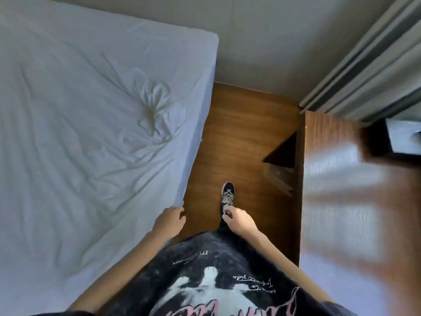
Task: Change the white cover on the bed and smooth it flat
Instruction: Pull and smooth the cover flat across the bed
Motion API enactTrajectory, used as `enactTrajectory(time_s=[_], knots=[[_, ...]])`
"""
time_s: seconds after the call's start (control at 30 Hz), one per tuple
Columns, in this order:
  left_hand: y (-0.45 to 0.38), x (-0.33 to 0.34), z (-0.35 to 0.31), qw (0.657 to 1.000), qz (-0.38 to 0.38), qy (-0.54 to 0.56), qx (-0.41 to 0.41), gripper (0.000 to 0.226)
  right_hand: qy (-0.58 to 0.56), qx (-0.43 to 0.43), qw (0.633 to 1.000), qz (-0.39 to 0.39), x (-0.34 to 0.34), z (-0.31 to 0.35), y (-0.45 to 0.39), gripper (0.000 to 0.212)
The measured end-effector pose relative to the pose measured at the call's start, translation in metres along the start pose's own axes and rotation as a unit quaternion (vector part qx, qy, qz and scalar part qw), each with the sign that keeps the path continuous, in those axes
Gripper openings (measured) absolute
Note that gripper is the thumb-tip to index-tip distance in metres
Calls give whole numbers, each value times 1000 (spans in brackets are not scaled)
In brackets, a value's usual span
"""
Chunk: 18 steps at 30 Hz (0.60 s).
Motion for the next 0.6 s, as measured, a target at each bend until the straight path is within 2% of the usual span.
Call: enactTrajectory(time_s=[0.13, 0.27, 0.47, 0.6], knots=[[-58, -59, -37, 995, -17, 69, -74, 38, 60, -39, 997, 15, -116, 27, -81, 39], [-112, -117, -72, 975, -61, 176, -121, 39, 138, -87, 986, 35, -213, 71, -158, 42], [-206, -203, -88, 938, -109, 277, -176, 36, 240, -188, 949, 76, -300, 174, -271, 37], [-280, -254, -48, 897, -144, 340, -242, 41, 276, -213, 931, 108, -335, 238, -342, 36]])
Point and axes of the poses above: each hand's wrist, its own y-axis away from the middle knuckle, its own x-axis out of the palm, z = x × y, the point moved 6 cm from there along -y, towards the middle knuckle, and after that the axes turned 3 degrees about y, right-handed, at the moved point
